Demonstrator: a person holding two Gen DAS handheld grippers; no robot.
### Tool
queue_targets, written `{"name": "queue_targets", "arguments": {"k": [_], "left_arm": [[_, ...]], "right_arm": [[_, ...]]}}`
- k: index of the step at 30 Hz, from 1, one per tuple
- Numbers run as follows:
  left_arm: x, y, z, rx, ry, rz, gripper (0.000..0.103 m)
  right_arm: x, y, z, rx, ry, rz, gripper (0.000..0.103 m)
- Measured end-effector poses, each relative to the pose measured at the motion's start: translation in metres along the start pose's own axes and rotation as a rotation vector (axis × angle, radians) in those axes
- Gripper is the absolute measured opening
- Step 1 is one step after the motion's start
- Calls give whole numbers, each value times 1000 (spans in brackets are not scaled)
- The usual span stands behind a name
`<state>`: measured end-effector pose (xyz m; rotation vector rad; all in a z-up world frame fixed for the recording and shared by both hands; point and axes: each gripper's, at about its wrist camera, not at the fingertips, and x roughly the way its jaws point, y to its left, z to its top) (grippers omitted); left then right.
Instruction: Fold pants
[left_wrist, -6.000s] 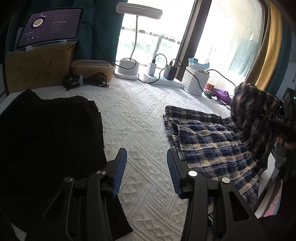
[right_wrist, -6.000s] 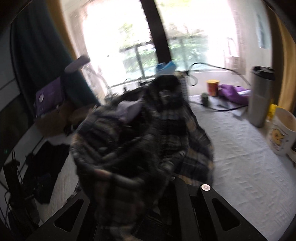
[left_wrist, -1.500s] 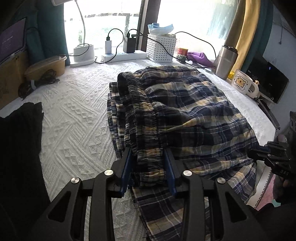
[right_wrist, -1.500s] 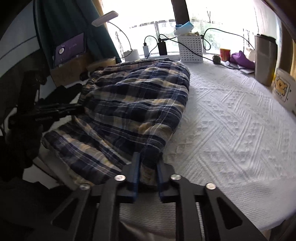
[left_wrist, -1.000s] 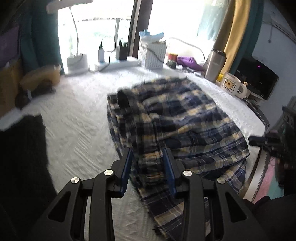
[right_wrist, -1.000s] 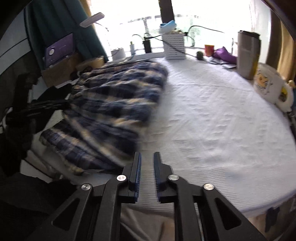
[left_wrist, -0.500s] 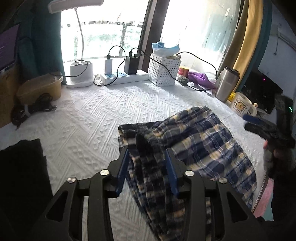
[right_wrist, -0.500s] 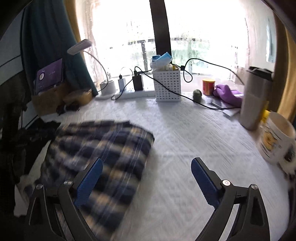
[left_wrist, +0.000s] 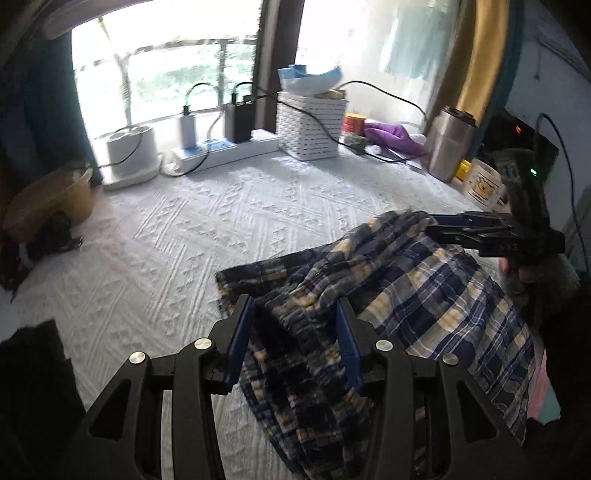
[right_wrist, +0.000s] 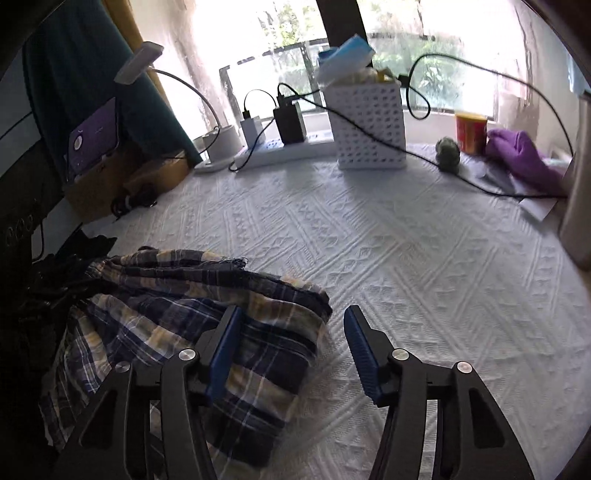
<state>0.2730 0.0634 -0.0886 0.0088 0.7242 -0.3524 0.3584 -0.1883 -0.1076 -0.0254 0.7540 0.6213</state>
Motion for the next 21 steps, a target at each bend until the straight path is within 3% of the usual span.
{"name": "queue_targets", "arguments": {"k": [4,6,9,21], "left_arm": [[10,-1,0,32,10,20,31],[12,0,0,30,7,16,25],[6,-4,5,51,-28,29,22],[14,9,18,-14,-31,29,21]], "right_arm": [[0,3,0,-15,7,12,45],[0,4,0,-15,3,9,31],[0,4,3,-14,-7,2,23],[2,7,22,-42,-44,-28,20]]}}
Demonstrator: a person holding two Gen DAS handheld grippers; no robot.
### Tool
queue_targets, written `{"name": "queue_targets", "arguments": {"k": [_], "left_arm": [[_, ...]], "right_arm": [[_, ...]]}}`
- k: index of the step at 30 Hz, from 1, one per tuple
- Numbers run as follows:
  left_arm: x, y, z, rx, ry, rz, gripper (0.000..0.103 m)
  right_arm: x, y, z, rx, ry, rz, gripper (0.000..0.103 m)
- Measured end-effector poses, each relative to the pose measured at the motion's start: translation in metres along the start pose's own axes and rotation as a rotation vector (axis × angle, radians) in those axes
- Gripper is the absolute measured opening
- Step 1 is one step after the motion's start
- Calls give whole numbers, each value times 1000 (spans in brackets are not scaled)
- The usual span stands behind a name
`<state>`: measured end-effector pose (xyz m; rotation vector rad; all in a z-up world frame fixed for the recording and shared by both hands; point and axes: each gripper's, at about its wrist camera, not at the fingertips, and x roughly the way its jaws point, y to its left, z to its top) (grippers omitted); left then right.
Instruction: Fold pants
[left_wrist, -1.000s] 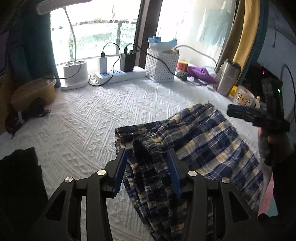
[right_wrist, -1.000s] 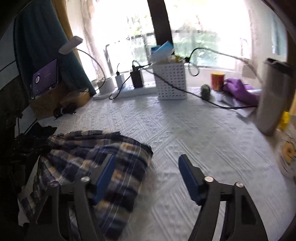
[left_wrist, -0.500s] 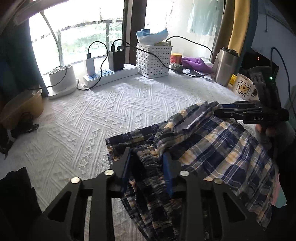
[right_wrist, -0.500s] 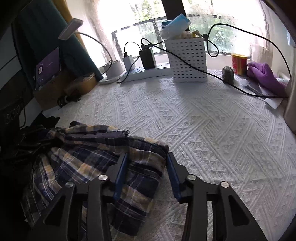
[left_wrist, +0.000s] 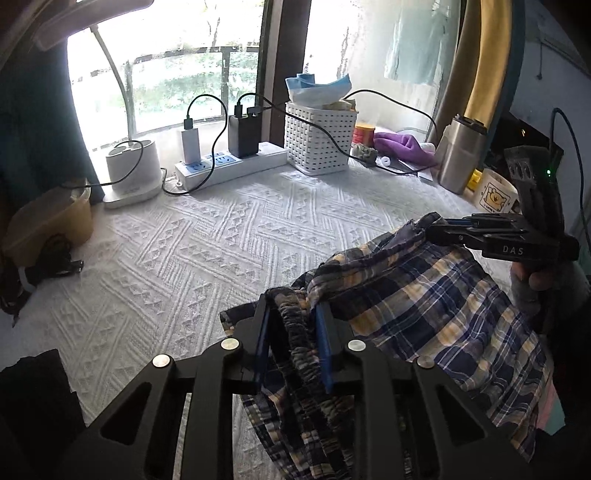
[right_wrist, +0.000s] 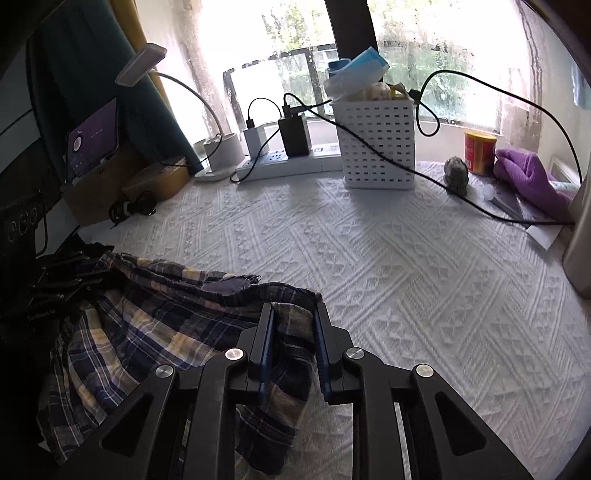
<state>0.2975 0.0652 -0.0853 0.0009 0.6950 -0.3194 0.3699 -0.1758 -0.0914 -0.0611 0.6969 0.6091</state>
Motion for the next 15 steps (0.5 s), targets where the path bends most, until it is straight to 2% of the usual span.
{"name": "queue_targets", "arguments": {"k": [3,7,15], "left_arm": [[6,4,0,-20,20,-14,21],[21,9,-6,-35,61,-12,22],[23,17,-12,-63,61,8,25]], "right_arm": [[2,-1,3,5,-13,-24,20],[17,-3,0,16,16,-59,20],[29,-4,4,35,33,-101,20]]}}
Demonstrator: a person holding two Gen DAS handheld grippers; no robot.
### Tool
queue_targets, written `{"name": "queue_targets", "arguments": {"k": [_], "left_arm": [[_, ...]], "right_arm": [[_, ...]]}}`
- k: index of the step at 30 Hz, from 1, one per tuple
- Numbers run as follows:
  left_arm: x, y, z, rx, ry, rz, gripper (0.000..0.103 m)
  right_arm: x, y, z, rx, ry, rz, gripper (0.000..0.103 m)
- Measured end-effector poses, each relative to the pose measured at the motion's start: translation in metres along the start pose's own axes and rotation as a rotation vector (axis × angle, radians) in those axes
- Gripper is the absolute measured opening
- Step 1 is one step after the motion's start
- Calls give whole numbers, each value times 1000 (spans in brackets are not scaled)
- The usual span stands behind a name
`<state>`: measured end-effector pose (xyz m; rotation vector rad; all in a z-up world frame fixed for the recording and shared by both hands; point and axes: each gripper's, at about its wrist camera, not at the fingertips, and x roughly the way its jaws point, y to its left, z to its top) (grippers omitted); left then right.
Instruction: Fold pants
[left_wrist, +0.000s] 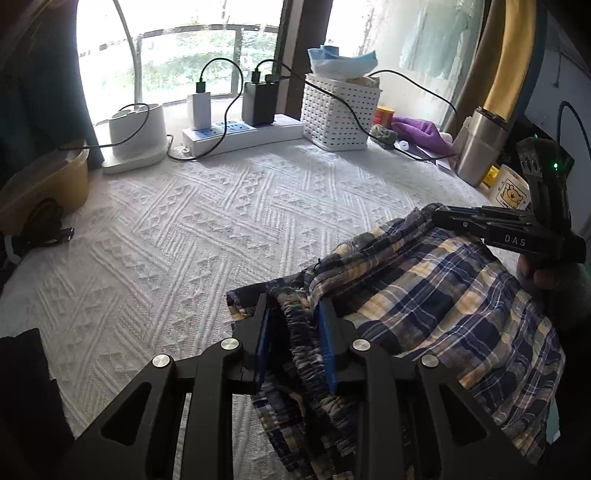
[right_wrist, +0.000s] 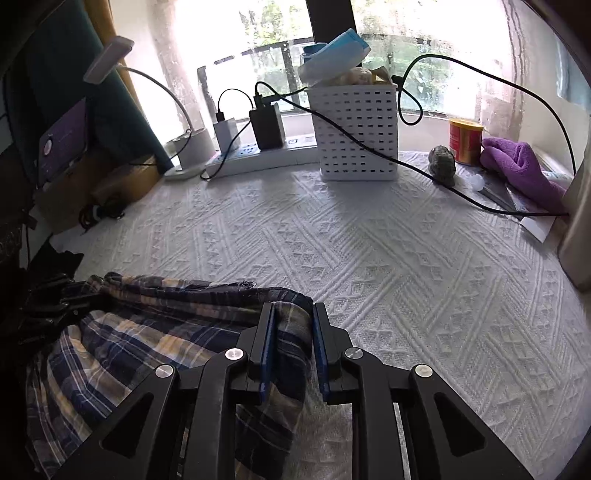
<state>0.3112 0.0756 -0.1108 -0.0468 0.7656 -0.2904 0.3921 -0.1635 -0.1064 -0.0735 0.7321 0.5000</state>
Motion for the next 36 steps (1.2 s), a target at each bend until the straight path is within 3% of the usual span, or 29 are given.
{"name": "queue_targets", "arguments": {"k": [11,15,17,19,20,26,30,35,36], "left_arm": [[-17,15,8,-119,-39,-28,27],[-31,19,10,-166,-82,-7,39],[-47,28,11,-210,-132,8,40],[-60,30,10,-224,-160,8,50],[-66,28,10,-216,-166,2,51],[-60,-1,-7,-146,-75,-61,52],[-40,-8,-24,-159,0,-75,52],[-43,-12,-36,-141,-41,-86,49],[-45,-13,-37,-131,-49,-91,37]], "right_arm": [[-5,1,3,11,-30,-59,20],[-22,3,4,0,-74,-111,27],[-35,1,4,-1,-97,-123,37],[-46,-3,2,10,-115,-115,75],[-52,-3,0,15,-123,-109,77],[-64,7,-16,1,-92,-78,77],[-63,14,-30,9,-63,-43,77],[-55,19,-43,18,-32,-8,77],[-54,19,-45,22,-29,-2,74]]}}
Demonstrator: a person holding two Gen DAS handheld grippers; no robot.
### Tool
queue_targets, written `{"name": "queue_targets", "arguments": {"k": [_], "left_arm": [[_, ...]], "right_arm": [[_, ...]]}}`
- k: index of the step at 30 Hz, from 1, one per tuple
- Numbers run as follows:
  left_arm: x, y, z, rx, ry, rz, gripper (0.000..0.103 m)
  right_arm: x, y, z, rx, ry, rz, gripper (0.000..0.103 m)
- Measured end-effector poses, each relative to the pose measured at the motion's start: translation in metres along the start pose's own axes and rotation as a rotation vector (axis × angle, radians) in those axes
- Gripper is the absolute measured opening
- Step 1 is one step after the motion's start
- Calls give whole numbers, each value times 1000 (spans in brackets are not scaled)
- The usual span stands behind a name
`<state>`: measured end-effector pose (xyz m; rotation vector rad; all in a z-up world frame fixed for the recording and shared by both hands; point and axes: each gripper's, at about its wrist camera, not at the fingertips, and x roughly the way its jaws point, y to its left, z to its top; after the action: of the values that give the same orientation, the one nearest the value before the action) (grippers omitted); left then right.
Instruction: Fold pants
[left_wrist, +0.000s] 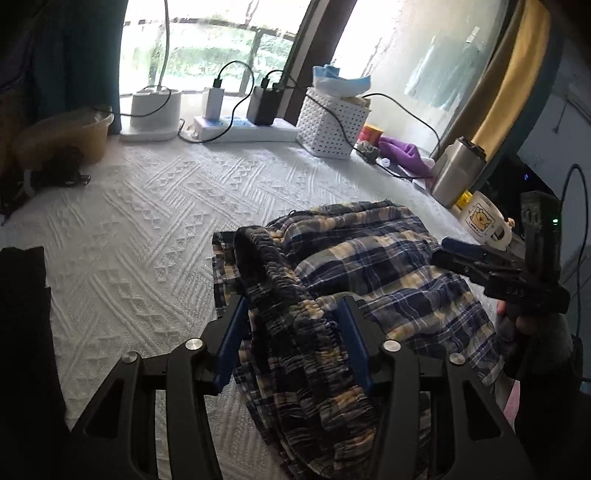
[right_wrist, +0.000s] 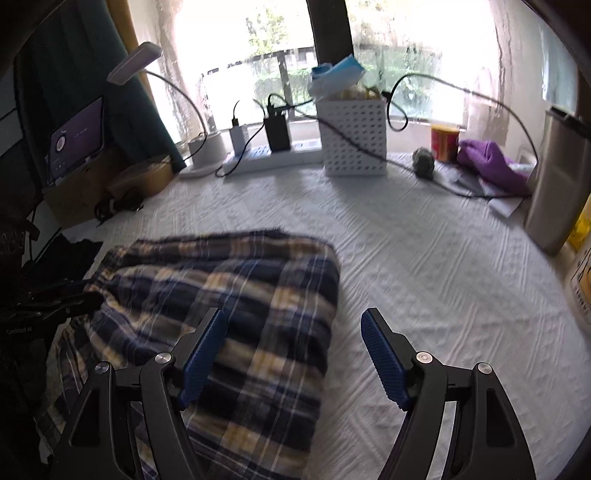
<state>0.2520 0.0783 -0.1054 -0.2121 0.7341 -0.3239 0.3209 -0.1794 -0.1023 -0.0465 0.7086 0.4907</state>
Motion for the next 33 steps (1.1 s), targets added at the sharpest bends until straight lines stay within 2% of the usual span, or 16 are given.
{"name": "queue_targets", "arguments": {"k": [1,3,6,11,16,20,24,29,31,33], "left_arm": [[0,-3,0,29,7,-10,26],[1,-7,-2,58,10,-5,23],[4,-4,-2,48,8,4,18],[10,9,-7,30,15,34,17],[12,13,-8,5,33,31,18],[12,19,-5,-51,59,17,22],[5,21,-2,-87,80,27,34],[-17,17,-1,-115,47,35,38],[-23,16,-1,-124,34,39,53],[-28,13,-4,-122,29,39,58]], "right_arm": [[0,0,-2,4,-2,11,66],[1,1,-4,3,1,28,59],[1,3,-4,-8,-2,32,58],[5,-2,-4,7,5,2,58],[10,-9,-4,41,30,-4,58],[10,-10,-4,40,32,-5,58],[8,-9,-5,33,30,-17,58],[1,-12,-9,46,28,-37,58],[-4,-13,-10,51,22,-43,58],[-9,-14,-11,60,16,-49,58]]}}
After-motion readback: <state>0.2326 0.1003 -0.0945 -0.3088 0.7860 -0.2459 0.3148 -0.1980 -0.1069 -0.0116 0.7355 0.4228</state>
